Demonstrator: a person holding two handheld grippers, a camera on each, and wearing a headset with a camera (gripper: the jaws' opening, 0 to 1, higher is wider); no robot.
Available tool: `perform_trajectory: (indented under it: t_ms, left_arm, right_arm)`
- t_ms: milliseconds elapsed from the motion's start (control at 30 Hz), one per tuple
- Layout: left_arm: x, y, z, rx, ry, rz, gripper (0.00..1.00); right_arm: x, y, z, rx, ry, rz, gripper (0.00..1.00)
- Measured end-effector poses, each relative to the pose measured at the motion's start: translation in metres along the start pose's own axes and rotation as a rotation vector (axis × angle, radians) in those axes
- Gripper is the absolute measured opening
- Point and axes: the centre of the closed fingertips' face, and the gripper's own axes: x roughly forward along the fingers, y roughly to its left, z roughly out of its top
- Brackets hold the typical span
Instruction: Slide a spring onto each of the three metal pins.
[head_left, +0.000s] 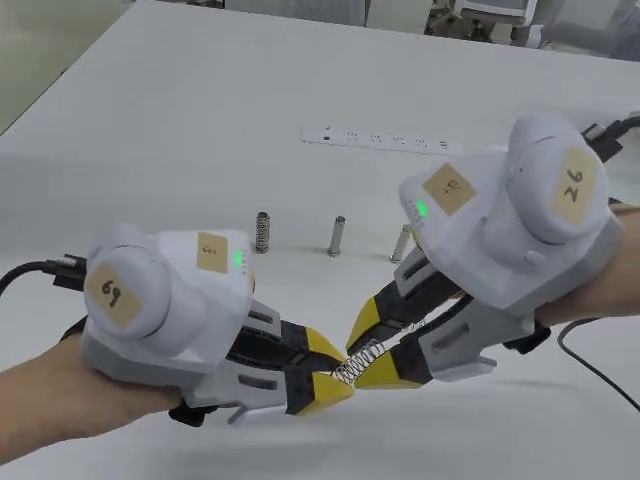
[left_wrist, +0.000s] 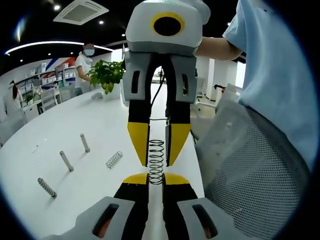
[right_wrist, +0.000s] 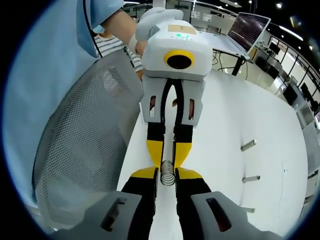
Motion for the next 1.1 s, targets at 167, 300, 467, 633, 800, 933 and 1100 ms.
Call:
perform_trajectory:
  t_ms: [167,300,467,633,800,933,1100]
  left_arm:
    - [0.0007,-0.0011,0.001,0.0,-0.003,-0.002,0.01]
    - [0.0011,-0.0016,0.0026,0.001,-0.008,-0.002,0.01]
    - [0.0021,-0.0022,0.0025,0.001,-0.006,-0.003,0.01]
    - [0.0018,-0.0011,0.0027,0.002,-0.007,0.0,0.01]
    - [0.0021,-0.0007,0.0026,0.008,-0.006,0.002,0.02]
    - [0.0018,0.0003,0.0031,0.007,-0.01,0.007,0.02]
    - [0.0014,0.0017,0.0034,0.003,-0.015,0.012,0.02]
  right_arm:
    - [0.0002,0.0004,-0.0002,-0.002,0.0,0.0,0.09]
    - [0.0002,0.0011,-0.0009,-0.008,0.004,0.001,0.09]
    - [0.0,0.0023,-0.0024,-0.012,0.014,0.008,0.08]
    - [-0.0003,0.0011,-0.0019,-0.004,0.008,0.007,0.08]
    - [-0.0001,0.0002,-0.0021,-0.001,0.015,0.007,0.08]
    - [-0.0006,-0.0003,-0.0018,-0.001,0.016,0.008,0.08]
    - [-0.0006,-0.0014,-0.0013,-0.004,0.019,0.008,0.08]
